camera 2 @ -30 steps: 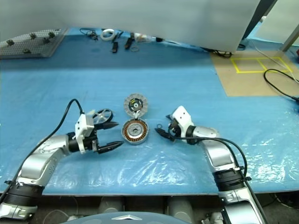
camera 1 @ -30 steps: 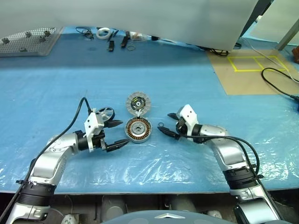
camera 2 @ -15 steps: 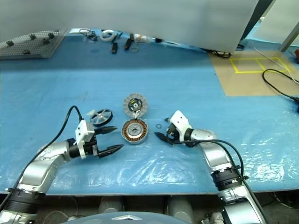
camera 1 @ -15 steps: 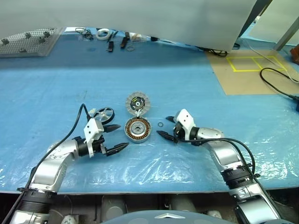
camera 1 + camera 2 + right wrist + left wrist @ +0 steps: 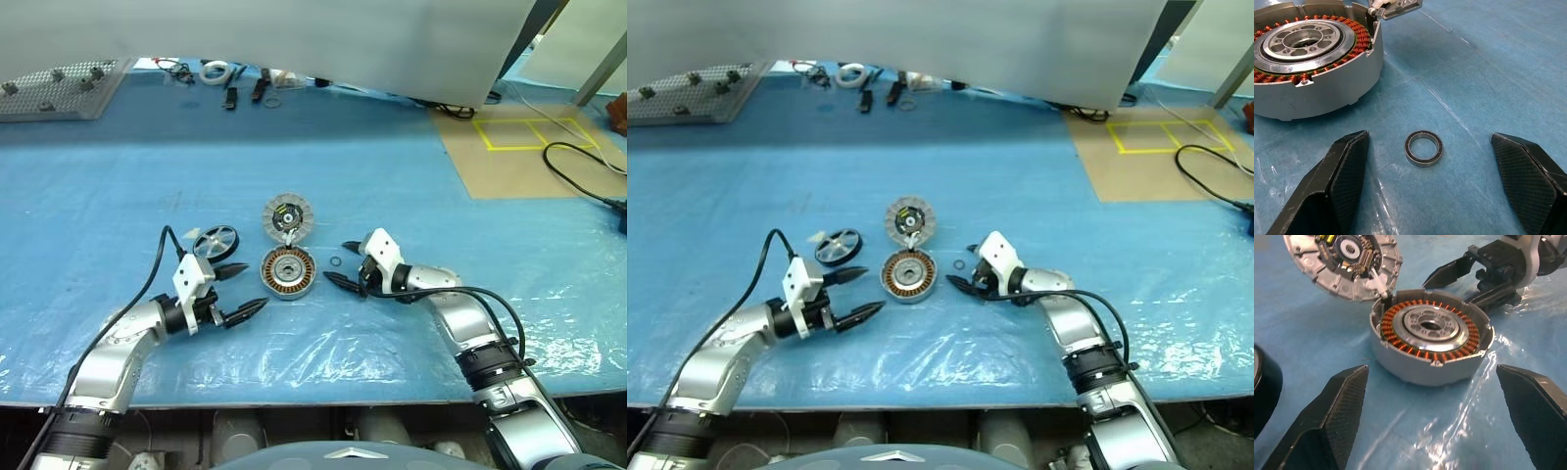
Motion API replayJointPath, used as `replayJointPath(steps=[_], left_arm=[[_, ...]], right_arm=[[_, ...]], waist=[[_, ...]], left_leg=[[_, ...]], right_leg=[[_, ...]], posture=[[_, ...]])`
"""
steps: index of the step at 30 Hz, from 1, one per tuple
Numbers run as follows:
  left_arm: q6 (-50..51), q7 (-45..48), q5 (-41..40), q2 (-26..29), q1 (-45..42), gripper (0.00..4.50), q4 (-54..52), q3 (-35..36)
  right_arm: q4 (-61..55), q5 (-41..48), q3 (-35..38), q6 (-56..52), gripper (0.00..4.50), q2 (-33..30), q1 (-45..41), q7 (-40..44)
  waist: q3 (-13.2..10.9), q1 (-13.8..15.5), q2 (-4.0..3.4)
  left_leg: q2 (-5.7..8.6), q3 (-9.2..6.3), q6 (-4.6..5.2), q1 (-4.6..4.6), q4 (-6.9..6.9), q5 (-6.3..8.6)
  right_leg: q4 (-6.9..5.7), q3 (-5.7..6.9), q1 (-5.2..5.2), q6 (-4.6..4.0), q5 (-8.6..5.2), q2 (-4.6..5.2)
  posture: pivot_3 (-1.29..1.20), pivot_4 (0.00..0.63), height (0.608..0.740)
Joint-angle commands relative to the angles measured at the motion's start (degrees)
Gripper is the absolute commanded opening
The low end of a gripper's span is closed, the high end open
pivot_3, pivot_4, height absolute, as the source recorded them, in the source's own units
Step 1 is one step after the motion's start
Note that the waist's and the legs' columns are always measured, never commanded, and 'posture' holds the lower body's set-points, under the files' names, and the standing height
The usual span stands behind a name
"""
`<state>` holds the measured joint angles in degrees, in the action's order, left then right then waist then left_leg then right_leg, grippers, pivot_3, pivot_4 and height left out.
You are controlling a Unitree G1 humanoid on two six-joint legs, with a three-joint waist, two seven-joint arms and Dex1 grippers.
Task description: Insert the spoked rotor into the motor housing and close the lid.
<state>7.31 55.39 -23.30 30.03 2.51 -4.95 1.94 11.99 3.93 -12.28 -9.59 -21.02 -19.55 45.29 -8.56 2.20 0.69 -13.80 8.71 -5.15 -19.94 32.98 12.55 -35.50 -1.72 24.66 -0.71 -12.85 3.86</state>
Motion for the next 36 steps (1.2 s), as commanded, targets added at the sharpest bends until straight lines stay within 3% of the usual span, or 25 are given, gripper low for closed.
replayJointPath(steps=[1, 11, 14, 23, 24, 36], left_arm=[[0.0, 0.2, -1.8, 1.9, 3.0, 4.43, -5.4, 2.7], [0.0, -0.5, -2.1, 2.4, 8.3, 4.43, -10.8, 2.4], [-0.1, -1.2, -1.6, 1.5, 8.4, 4.43, -10.7, 1.7], [-0.3, -1.5, -1.1, 0.9, 7.1, 4.43, -10.0, 0.4], [-0.4, -1.5, -1.1, 0.9, 7.0, 4.43, -9.9, 0.2], [-0.9, -1.6, -0.9, -0.1, 6.4, 4.43, -9.3, -0.5]], right_arm=[[3.8, -1.6, -1.1, 0.8, 4.22, 0.1, 0.3, -0.1], [9.9, -2.9, -2.5, 5.7, 4.22, 0.1, -0.2, 0.8], [11.5, -2.7, -2.6, 6.8, 3.62, 0.3, -0.4, 0.9], [27.0, -4.4, -2.9, 16.0, 0.75, 1.3, -3.5, 0.2], [29.4, -4.6, -2.8, 17.5, 0.63, 1.3, -4.0, 0.1], [45.7, -5.6, -2.1, 29.4, 0.63, 0.9, -6.2, -0.4]], waist=[[0.0, 0.0, 0.02], [0.0, 0.1, 0.03], [0.0, 0.0, 0.04], [0.4, 0.0, 0.45], [0.5, 0.0, 0.49], [1.2, 0.2, 0.85]], left_leg=[[0.0, 0.0, 0.0, 0.0, 0.0, 0.0], [0.0, 0.01, 0.21, 0.25, -0.01, 0.12], [-0.01, 0.01, 0.23, 0.3, -0.04, 0.13], [0.01, 0.01, 0.26, 0.54, -0.04, 0.15], [0.01, 0.01, 0.26, 0.58, -0.05, 0.15], [0.14, -0.01, 0.31, 1.21, -0.26, 0.19]], right_leg=[[0.01, 0.01, -0.02, 0.0, 0.0, 0.01], [0.05, 0.01, -0.26, 0.01, -0.03, 0.04], [0.06, 0.0, -0.31, 0.01, -0.03, 0.03], [0.09, 0.0, -0.53, 0.03, -0.05, 0.05], [0.1, 0.0, -0.56, 0.03, -0.05, 0.06], [0.9, 0.13, -1.44, 0.45, -0.31, 0.34]], posture=[[0.0, 0.15, 0.74], [0.0, 0.15, 0.74], [0.0, 0.15, 0.74], [0.0, 0.15, 0.74], [0.0, 0.15, 0.74], [0.0, 0.15, 0.74]])
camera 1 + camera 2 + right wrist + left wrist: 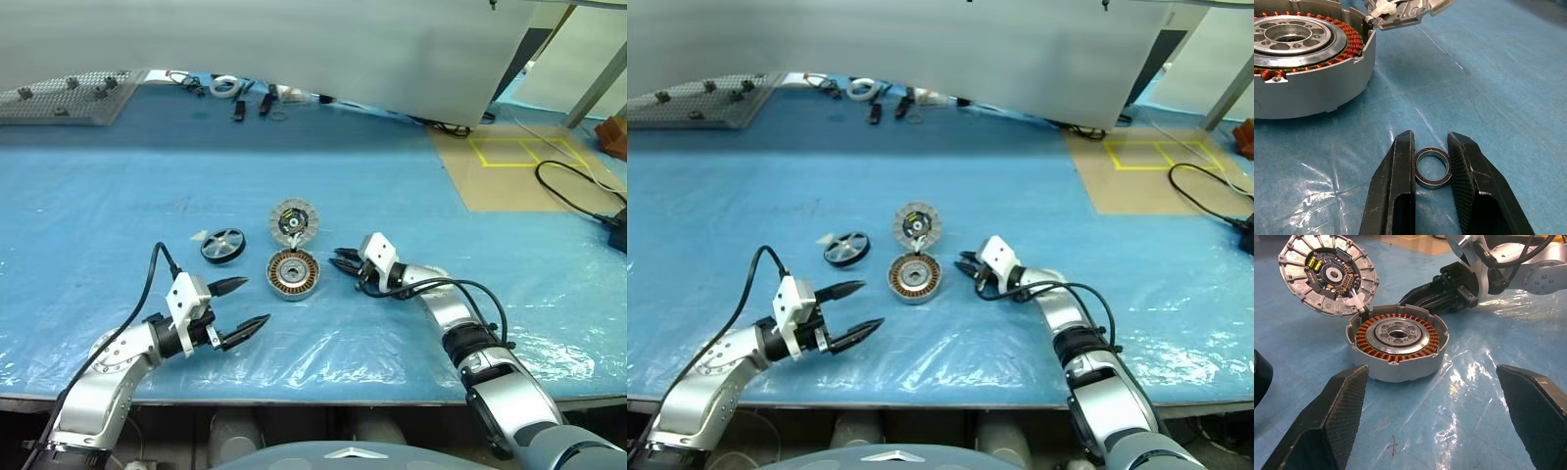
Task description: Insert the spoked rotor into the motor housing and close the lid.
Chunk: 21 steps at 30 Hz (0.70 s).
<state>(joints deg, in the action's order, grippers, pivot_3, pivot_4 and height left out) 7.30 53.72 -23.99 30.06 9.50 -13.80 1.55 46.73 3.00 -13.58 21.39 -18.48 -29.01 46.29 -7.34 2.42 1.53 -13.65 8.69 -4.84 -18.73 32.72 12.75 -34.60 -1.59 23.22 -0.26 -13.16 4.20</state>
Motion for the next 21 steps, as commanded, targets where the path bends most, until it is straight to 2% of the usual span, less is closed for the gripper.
replayJointPath(steps=[1, 4, 8, 17, 21], left_arm=[[-0.9, 0.1, -0.1, -0.1, -0.6, 4.43, -0.4, -0.1], [-0.9, 0.1, -0.1, -0.2, -0.9, 4.43, -0.2, -0.1], [-0.7, 0.0, -0.1, -0.3, -1.2, 4.43, -0.3, -0.2], [-0.5, 0.3, -0.3, 0.0, -1.8, 4.43, -0.1, 0.0], [-0.4, 0.4, -0.3, 0.2, -1.7, 4.43, -0.2, 0.1]], right_arm=[[12.1, -4.7, -0.7, -0.8, 0.63, -1.8, 3.1, -1.5], [14.5, -4.8, -0.6, 0.8, 0.63, -1.8, 2.6, -1.6], [9.9, -4.2, -0.9, -1.5, 0.63, -1.5, 2.5, -0.1], [7.7, -2.3, 1.2, -1.6, 0.63, -1.0, 3.0, 1.3], [1.7, -0.9, 2.7, -2.5, 0.63, -1.9, 3.8, 3.6]], waist=[[0.0, 0.0, 0.06], [0.1, 0.1, 0.15], [0.1, 0.1, 0.18], [0.4, -0.1, 0.22], [0.4, -0.1, 0.16]], left_leg=[[0.0, -0.02, 0.0, 0.09, -0.01, 0.0], [0.04, -0.03, 0.01, 0.38, -0.1, 0.01], [0.09, -0.04, 0.02, 0.51, -0.51, 0.02], [-0.05, -0.05, 0.01, -0.05, -0.81, 0.01], [-0.11, -0.03, 0.01, -0.32, -0.83, 0.01]], right_leg=[[0.06, 0.02, 0.01, 0.01, -0.01, 0.0], [0.11, 0.04, -0.06, 0.03, -0.02, 0.01], [0.42, 0.04, -0.16, 0.04, -0.03, 0.02], [0.8, 0.06, -0.16, 0.0, 0.0, -0.01], [0.81, 0.16, 0.0, -0.41, 0.25, -0.02]], posture=[[0.0, 0.15, 0.74], [0.0, 0.15, 0.74], [0.0, 0.15, 0.74], [0.0, 0.15, 0.74], [0.0, 0.15, 0.74]])
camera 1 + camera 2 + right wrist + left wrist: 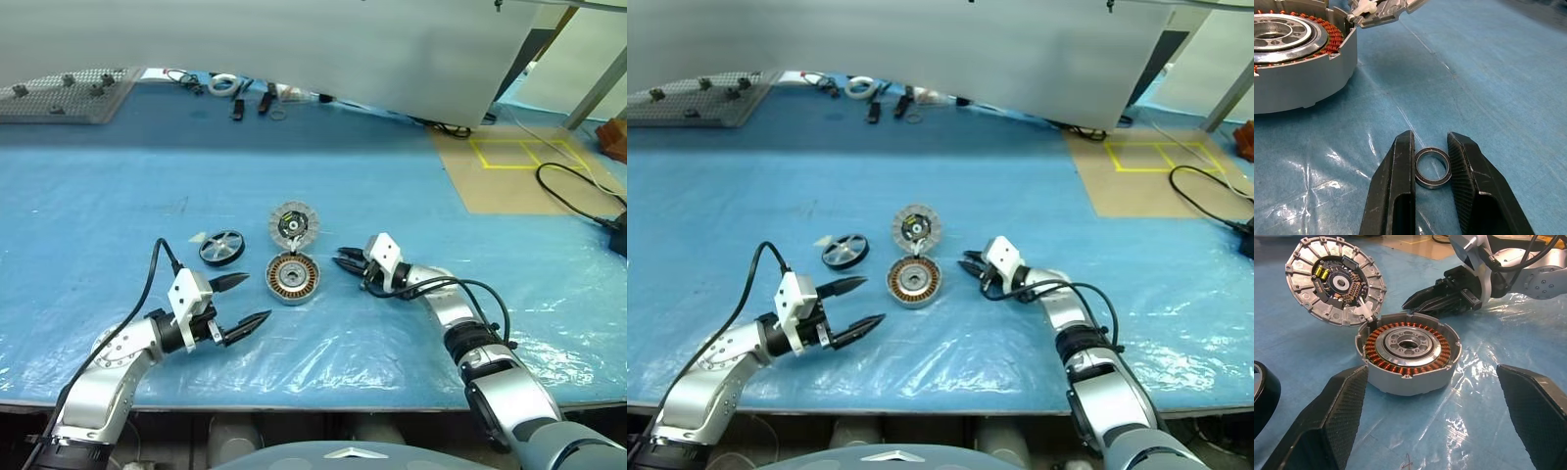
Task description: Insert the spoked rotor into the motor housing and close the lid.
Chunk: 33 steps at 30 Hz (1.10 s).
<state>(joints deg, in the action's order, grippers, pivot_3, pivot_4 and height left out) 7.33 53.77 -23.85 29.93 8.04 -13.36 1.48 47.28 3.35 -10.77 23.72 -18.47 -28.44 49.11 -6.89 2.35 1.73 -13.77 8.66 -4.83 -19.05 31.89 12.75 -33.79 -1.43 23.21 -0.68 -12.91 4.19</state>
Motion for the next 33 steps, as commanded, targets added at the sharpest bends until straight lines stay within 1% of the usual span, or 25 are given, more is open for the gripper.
replayJointPath(steps=[1, 4, 7, 9, 10, 13, 15, 17, 20, 25, 29, 33], left_arm=[[-0.4, 0.4, -0.4, 0.3, -0.2, 4.43, -0.7, 0.1], [-0.2, 0.4, -0.6, 0.5, -0.1, 4.43, -1.0, 0.3], [-0.1, 0.5, -0.7, 0.7, 0.0, 4.43, -1.1, 0.4], [0.0, 0.6, -0.8, 0.8, 0.1, 4.43, -1.3, 0.4], [0.1, 0.6, -0.9, 0.9, 0.1, 4.43, -1.3, 0.4], [0.4, 0.8, -1.0, 1.0, 0.0, 4.43, -1.4, 0.4], [0.4, 0.9, -1.0, 1.0, 0.0, 4.43, -1.4, 0.3], [0.5, 0.9, -0.9, 0.9, 0.0, 4.43, -1.5, 0.2], [0.6, 0.7, -1.0, 0.8, 0.1, 4.43, -1.8, 0.1], [0.8, 0.7, -1.2, 1.0, 0.9, 4.43, -2.4, 0.5], [1.0, 0.6, -1.2, 1.1, 1.2, 4.43, -2.7, 0.5], [1.1, 0.5, -1.1, 0.9, 0.9, 4.43, -2.6, 0.1]], right_arm=[[-0.2, -1.2, 0.1, -5.5, 0.63, -2.1, 3.2, 1.0], [-10.3, 0.7, 1.1, -10.8, 0.63, -4.3, 4.3, 3.4], [-19.7, 2.9, 1.6, -16.5, 0.63, -6.5, 5.8, 5.8], [-26.6, 4.1, 1.5, -20.9, 0.63, -8.5, 6.4, 7.6], [-30.5, 4.8, 1.1, -23.6, 0.63, -9.6, 6.7, 8.9], [-39.0, 6.1, 1.0, -29.9, 0.63, -11.4, 6.4, 9.9], [-41.4, 6.5, 1.2, -33.2, 0.63, -11.7, 6.1, 9.9], [-40.9, 4.6, 0.4, -33.3, 0.63, -11.7, 6.3, 9.2], [-42.5, 4.0, 0.0, -36.3, 0.63, -10.7, 6.4, 7.0], [-48.7, 4.9, -0.4, -40.7, 0.63, -10.1, 5.7, 5.5], [-52.6, 6.2, -0.4, -43.7, 0.63, -10.0, 3.9, 5.8], [-53.8, 5.7, -1.6, -44.6, 0.63, -11.4, 3.0, 7.3]], waist=[[-0.1, 0.0, -0.1], [-0.2, 0.2, -0.29], [-0.5, 0.3, -0.83], [-0.6, 0.2, -0.91], [-0.6, 0.1, -0.94], [-0.9, -0.1, -1.06], [-0.9, -0.3, -1.08], [-0.9, -0.1, -1.09], [-0.9, 0.0, -1.1], [-1.0, 0.0, -1.18], [-1.0, -0.1, -1.18], [-1.0, 0.0, -1.18]], left_leg=[[0.0, 0.01, 0.0, -0.05, -0.03, 0.0], [0.01, 0.05, -0.01, -0.17, -0.21, -0.01], [0.08, 0.09, -0.03, -0.31, -0.36, -0.03], [0.07, 0.1, -0.25, -0.59, -0.5, -0.16], [0.03, 0.1, -0.26, -0.74, -0.51, -0.17], [-0.05, 0.09, -0.31, -0.9, -0.58, -0.18], [-0.1, 0.1, -0.37, -0.93, -0.59, -0.17], [-0.17, 0.1, -0.44, -0.88, -0.59, -0.13], [-0.14, 0.1, -0.57, -0.74, -0.55, -0.05], [-0.13, 0.1, -0.56, -0.71, -0.52, -0.06], [-0.13, 0.1, -0.56, -0.68, -0.5, -0.06], [-0.13, 0.1, -0.56, -0.62, -0.43, -0.06]], right_leg=[[0.04, 0.01, 0.04, 0.0, 0.0, 0.0], [0.2, 0.06, 0.16, 0.01, -0.01, 0.01], [0.3, 0.11, 0.44, 0.1, -0.04, 0.0], [0.22, 0.11, 0.8, 0.16, -0.02, -0.02], [0.17, 0.12, 0.97, 0.34, 0.09, -0.1], [0.16, 0.1, 1.12, 0.41, 0.13, -0.27], [0.15, 0.09, 1.16, 0.42, 0.13, -0.42], [0.13, 0.08, 1.16, 0.42, 0.13, -0.46], [0.1, 0.05, 1.16, 0.42, 0.14, -0.42], [0.03, -0.04, 1.16, 0.42, 0.14, -0.41], [0.0, -0.06, 1.16, 0.43, 0.14, -0.43], [-0.09, -0.07, 1.13, 0.44, 0.15, -0.43]], posture=[[0.0, 0.15, 0.74], [0.0, 0.15, 0.74], [0.0, 0.15, 0.74], [0.0, 0.15, 0.74], [0.0, 0.15, 0.74], [0.0, 0.15, 0.74], [0.0, 0.15, 0.74], [0.0, 0.15, 0.74], [0.0, 0.15, 0.74], [0.0, 0.15, 0.74], [0.0, 0.15, 0.74], [0.0, 0.15, 0.74]])
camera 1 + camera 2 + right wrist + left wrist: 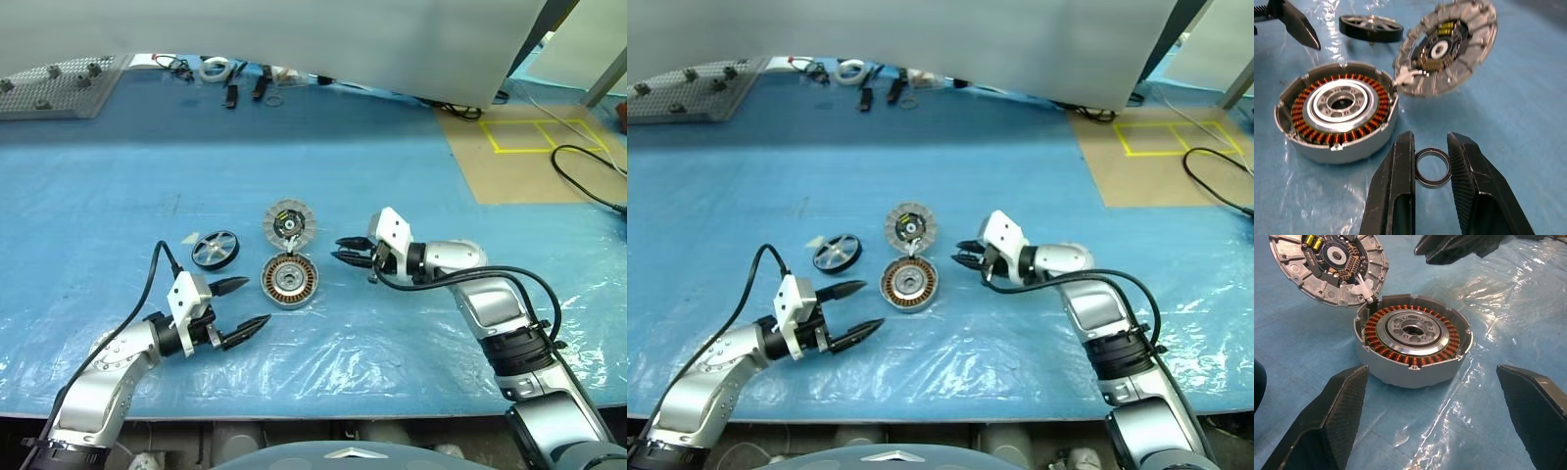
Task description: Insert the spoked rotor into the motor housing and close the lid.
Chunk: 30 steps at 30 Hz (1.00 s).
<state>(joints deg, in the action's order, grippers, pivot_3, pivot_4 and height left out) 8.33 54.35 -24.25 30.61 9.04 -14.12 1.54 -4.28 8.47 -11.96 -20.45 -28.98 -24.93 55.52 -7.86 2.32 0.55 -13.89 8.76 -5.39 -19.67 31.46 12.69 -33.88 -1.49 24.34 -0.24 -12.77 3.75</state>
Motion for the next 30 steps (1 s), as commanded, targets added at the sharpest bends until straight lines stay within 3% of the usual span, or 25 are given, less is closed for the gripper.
replayJointPath(steps=[1, 15, 30], left_arm=[[0.2, -0.1, -0.7, 0.1, -0.1, 4.43, -1.9, -0.1], [0.6, 0.3, -1.1, 0.7, 0.9, 4.43, -2.8, 0.5], [0.9, -0.8, -1.2, 0.6, 1.8, 4.43, -4.2, 0.3]], right_arm=[[-1.5, -0.4, -1.0, 0.4, 0.63, -1.2, 0.1, 0.8], [-0.8, 0.2, -3.8, 2.0, 0.63, 1.9, -0.8, 1.8], [9.9, -2.1, -8.8, 9.5, 0.63, 8.8, -5.3, 3.1]], waist=[[0.0, 0.1, 0.0], [0.0, 0.0, -0.03], [0.0, -0.1, -0.04]], left_leg=[[0.0, 0.0, 0.0, 0.0, 0.02, 0.0], [-0.01, -0.01, 0.0, 0.08, 0.76, 0.02], [-0.01, -0.03, 0.02, 0.0, 1.12, 0.01]], right_leg=[[-0.01, -0.01, -0.01, 0.0, 0.0, 0.0], [-0.8, -0.03, -0.01, -0.14, -0.09, 0.06], [-0.95, -0.05, 0.0, -0.26, -0.15, 0.1]], posture=[[0.0, 0.15, 0.74], [0.0, 0.15, 0.74], [0.0, 0.15, 0.74]])
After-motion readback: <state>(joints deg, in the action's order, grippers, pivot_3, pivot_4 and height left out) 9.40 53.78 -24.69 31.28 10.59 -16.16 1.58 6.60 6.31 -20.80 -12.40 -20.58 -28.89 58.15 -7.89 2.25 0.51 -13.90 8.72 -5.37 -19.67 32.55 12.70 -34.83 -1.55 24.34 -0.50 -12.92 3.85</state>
